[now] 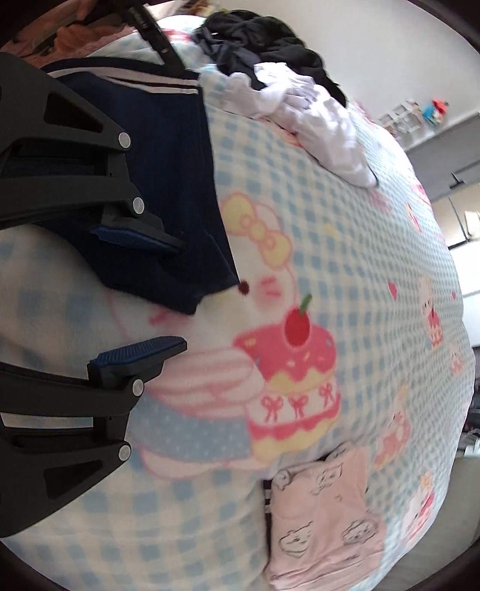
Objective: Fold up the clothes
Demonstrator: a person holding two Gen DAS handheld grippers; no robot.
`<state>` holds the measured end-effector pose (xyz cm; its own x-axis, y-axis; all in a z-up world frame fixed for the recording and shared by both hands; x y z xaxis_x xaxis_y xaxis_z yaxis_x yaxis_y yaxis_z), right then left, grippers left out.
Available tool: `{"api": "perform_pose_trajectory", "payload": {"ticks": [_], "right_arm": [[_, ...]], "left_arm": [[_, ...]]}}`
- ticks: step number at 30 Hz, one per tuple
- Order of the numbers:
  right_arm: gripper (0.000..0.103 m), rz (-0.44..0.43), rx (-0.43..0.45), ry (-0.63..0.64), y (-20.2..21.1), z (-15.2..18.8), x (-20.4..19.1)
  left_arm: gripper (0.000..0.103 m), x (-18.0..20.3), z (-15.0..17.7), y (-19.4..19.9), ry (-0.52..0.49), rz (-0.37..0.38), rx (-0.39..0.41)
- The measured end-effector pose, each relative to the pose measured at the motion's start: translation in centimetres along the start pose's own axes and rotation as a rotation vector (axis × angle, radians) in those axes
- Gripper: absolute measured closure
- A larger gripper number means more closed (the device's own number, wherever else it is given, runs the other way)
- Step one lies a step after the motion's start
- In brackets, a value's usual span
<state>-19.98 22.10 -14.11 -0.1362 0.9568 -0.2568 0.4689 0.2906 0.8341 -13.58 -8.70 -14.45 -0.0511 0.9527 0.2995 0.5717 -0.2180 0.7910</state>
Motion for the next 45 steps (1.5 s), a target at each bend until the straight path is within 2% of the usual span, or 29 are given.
{"api": "perform_pose_trajectory", "payload": {"ticks": [3, 6, 7, 8, 9, 11, 12, 13, 15, 17, 18, 20, 23, 25, 26, 29, 31, 33, 35, 37, 39, 40, 41, 43, 45], "right_arm": [[0.057, -0.024, 0.061, -0.061, 1.8, -0.6, 1.2], [0.057, -0.041, 0.157, -0.068, 4.5, -1.5, 1.3], [0.056, -0.064, 0.148, -0.06, 4.6, -1.7, 1.0], [0.055, -0.087, 0.137, -0.052, 4.7, -1.8, 0.8], [0.049, -0.078, 0.089, -0.024, 3.7, -1.4, 0.3], [0.049, -0.055, -0.012, 0.034, 1.6, -0.5, -0.7], [0.049, -0.027, -0.025, 0.039, 0.9, 0.0, -0.7], [0.051, 0.002, -0.035, 0.041, 0.2, 0.6, -0.6], [0.051, 0.017, -0.005, -0.033, 0.2, 0.6, 0.5], [0.051, 0.093, 0.028, -0.078, 1.2, 0.5, 1.3], [0.05, 0.119, 0.039, -0.062, 1.9, 0.6, 1.3], [0.05, 0.096, 0.058, -0.003, 3.7, 1.9, -0.5], [0.05, -0.062, 0.031, 0.046, 5.7, 5.0, -4.4], [0.05, -0.129, 0.013, 0.043, 6.6, 7.1, -6.0], [0.05, -0.161, -0.001, 0.036, 6.9, 8.2, -6.7], [0.05, -0.217, -0.059, 0.009, 6.6, 11.3, -8.0], [0.05, -0.171, -0.079, 0.028, 6.1, 13.2, -8.1], [0.05, -0.13, -0.103, 0.025, 5.5, 14.0, -7.1], [0.052, -0.097, -0.122, -0.04, 5.8, 14.3, -5.0], [0.052, -0.087, -0.099, -0.054, 7.2, 14.2, -4.0], [0.049, -0.086, -0.072, -0.046, 8.6, 14.1, -3.7], [0.049, -0.106, -0.059, -0.025, 9.3, 14.0, -4.2], [0.049, -0.141, -0.046, -0.006, 9.8, 13.8, -4.9], [0.048, -0.185, -0.042, 0.022, 9.5, 13.5, -6.4], [0.048, -0.164, -0.078, 0.049, 8.1, 13.8, -7.4]], "left_arm": [[0.074, -0.7, 0.3, -0.2, 0.048, 0.05, 0.015], [0.074, 0.0, 0.0, 1.2, 0.045, 0.161, 0.074], [0.074, 0.2, -0.2, 1.4, 0.032, 0.177, 0.086], [0.074, 0.3, -0.1, 1.1, 0.029, 0.165, 0.075], [0.074, 0.3, 0.0, 0.8, 0.025, 0.153, 0.065], [0.074, -0.1, 0.5, -0.1, 0.037, 0.115, 0.042], [0.074, -0.3, 0.6, -0.2, 0.055, 0.113, 0.044], [0.074, -0.6, 0.7, -0.3, 0.073, 0.112, 0.046], [0.074, -0.9, 0.6, 0.1, 0.091, 0.104, 0.06], [0.074, -1.2, 0.5, 0.9, 0.083, 0.107, 0.068], [0.074, -1.0, 0.7, 1.3, 0.079, 0.13, 0.063], [0.074, -0.7, 1.2, 2.1, 0.07, 0.176, 0.054], [0.074, 1.6, 2.1, 4.1, 0.009, 0.254, 0.066], [0.074, 4.2, 3.3, 4.9, -0.037, 0.317, 0.015], [0.073, 5.8, 4.4, 4.8, -0.065, 0.357, -0.053], [0.073, 9.2, 7.5, 5.5, -0.154, 0.344, -0.096], [0.072, 10.0, 9.0, 5.1, -0.183, 0.358, -0.125], [0.072, 9.1, 9.9, 3.9, -0.156, 0.311, -0.179], [0.072, 7.9, 10.6, 3.0, -0.113, 0.262, -0.248], [0.071, 7.9, 10.3, 5.3, -0.084, 0.336, -0.234], [0.056, 8.0, 9.8, 8.5, -0.108, 0.364, -0.124], [0.052, 7.9, 9.7, 9.2, -0.117, 0.361, -0.098], [0.052, 7.8, 9.6, 9.8, -0.126, 0.358, -0.074], [0.052, 7.2, 9.5, 8.9, -0.105, 0.336, -0.079], [0.054, 6.4, 9.7, 7.5, -0.049, 0.308, -0.121]]}}
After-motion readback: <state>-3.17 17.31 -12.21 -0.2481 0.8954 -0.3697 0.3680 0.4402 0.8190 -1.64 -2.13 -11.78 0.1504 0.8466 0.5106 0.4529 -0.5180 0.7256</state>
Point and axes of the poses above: each gripper's, at about its wrist camera, not at the fingertips, and y roughly against the way its jaws point, x to its right, z to its underside, the point moved 5 cm from there along -y, roughly the way its jaws point, and after that the axes turned 2 degrees about -y, right-handed, at the moved point
